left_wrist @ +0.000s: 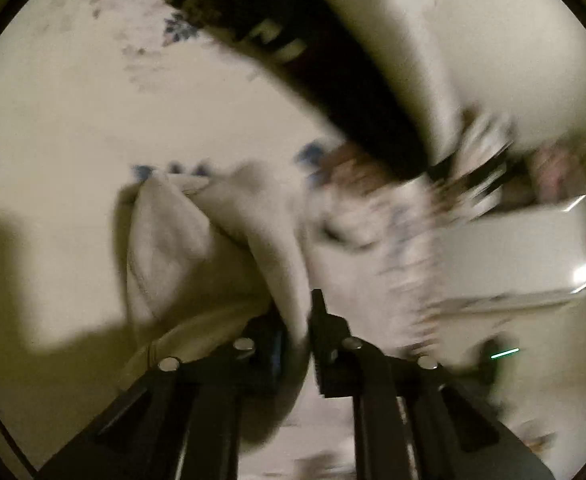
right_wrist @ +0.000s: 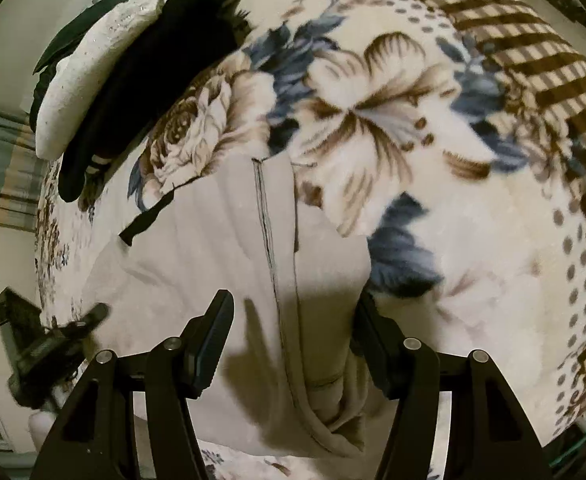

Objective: Fold small clothes

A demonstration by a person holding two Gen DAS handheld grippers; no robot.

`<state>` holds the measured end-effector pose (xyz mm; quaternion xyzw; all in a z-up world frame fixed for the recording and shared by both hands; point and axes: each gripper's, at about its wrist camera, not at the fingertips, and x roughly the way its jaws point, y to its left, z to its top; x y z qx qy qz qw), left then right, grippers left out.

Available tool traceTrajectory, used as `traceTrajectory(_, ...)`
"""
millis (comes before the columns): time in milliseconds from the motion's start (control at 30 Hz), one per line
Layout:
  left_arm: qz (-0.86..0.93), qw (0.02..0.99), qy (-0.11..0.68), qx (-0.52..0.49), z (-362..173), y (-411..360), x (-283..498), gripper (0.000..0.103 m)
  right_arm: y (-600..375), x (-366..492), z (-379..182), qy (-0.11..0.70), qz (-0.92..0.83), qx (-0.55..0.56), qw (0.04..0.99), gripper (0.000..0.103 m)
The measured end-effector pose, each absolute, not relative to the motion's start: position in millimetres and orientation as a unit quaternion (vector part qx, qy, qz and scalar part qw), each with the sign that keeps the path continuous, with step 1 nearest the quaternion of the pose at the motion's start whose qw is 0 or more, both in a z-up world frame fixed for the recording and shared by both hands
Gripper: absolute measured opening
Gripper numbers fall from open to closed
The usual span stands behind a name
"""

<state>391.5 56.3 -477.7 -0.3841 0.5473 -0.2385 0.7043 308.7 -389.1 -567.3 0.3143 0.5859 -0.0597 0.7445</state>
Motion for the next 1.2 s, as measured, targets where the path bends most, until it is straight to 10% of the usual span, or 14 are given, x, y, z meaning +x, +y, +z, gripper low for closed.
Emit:
traceTrajectory(200, -0.229, 0.578, 0.493, -0.609, -535.3, 101.2, 374.5, 0.008, -401.4, 307.9, -564.9, 0.584, -0.069, 0.322, 0.742, 0.063)
traceTrajectory(367, -0.176, 0.625, 0.561, -0.513, -542.1, 113.7, 376.6, 0.014, -408.2, 309.5, -563.0, 0.585, -0.070, 0.329, 0.738, 0.063)
traceTrajectory(533, -0.190, 0.684, 0.576, -0.406, -505.7, 88.5, 387.2, 0.060, -400.4, 322.1, -547.5, 0.582, -0.055, 0.306, 0.751, 0.063)
traceTrajectory(833, -0.182, 0.749, 0.614, -0.168, -495.8, 14.5, 420.0, 0.063, -392.1, 371.4, -572.7, 0.605, -0.055, 0.294, 0.738, 0.063)
traceTrajectory(900, -0.176, 0.755, 0.616, -0.135, -501.4, 8.2, 422.7, 0.059, -391.5, 381.6, -585.2, 0.611, -0.054, 0.296, 0.732, 0.063)
traceTrajectory(1000, -0.177, 0.766, 0.603, -0.133, -495.4, 5.5, 424.5, 0.003, -386.2, 391.3, -590.8, 0.606, -0.045, 0.294, 0.738, 0.041)
traceTrajectory(1067, -0.171, 0.779, 0.582, -0.155, -482.4, 17.2, 420.7, 0.003, -379.9, 394.5, -584.4, 0.600, -0.042, 0.277, 0.749, 0.008)
traceTrajectory(1200, -0.158, 0.785, 0.552, -0.231, -459.6, 53.5, 413.4, 0.003, -371.4, 390.5, -556.6, 0.568, -0.036, 0.259, 0.780, 0.006)
